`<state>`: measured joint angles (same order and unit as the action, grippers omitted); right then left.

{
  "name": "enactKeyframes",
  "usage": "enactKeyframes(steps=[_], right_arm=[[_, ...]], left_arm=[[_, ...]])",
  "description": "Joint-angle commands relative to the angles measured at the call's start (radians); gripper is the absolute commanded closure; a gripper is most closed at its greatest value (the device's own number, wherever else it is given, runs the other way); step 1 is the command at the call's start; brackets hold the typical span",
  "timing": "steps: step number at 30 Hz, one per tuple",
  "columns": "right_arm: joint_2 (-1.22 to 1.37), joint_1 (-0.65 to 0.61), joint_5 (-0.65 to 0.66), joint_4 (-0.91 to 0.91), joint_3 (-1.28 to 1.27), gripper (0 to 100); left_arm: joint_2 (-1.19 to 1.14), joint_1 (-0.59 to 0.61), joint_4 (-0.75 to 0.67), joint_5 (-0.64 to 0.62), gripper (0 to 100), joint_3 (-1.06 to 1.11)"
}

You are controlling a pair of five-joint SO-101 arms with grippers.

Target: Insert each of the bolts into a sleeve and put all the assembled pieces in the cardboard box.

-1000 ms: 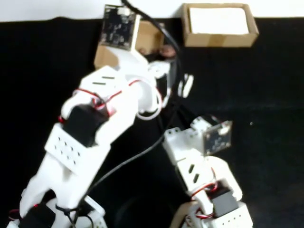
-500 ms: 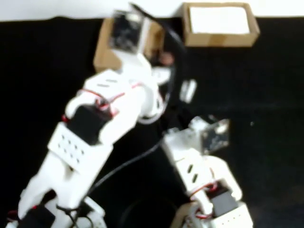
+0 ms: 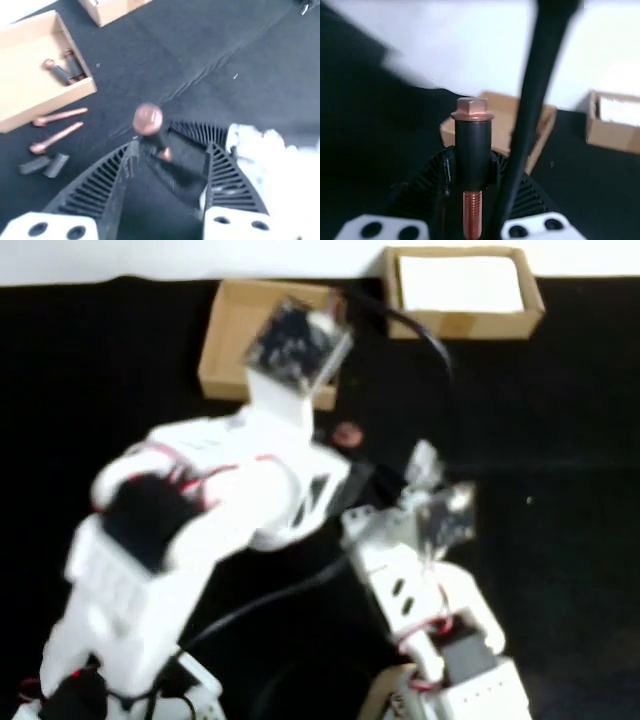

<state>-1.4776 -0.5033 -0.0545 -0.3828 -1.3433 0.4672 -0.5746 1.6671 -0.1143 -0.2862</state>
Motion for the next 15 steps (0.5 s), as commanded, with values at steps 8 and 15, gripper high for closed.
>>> enactKeyframes(steps=[8,15], right_arm=[[0.615,0.054,0.005,0.18,0.372,99.2],[1.138,0.068,0.005,0.331,0.73,99.2]], left_arm=[[0.173,0.383,0.1,0.092,84,-0.12],[0.343,0.76,0.028,0.094,99,0.344]])
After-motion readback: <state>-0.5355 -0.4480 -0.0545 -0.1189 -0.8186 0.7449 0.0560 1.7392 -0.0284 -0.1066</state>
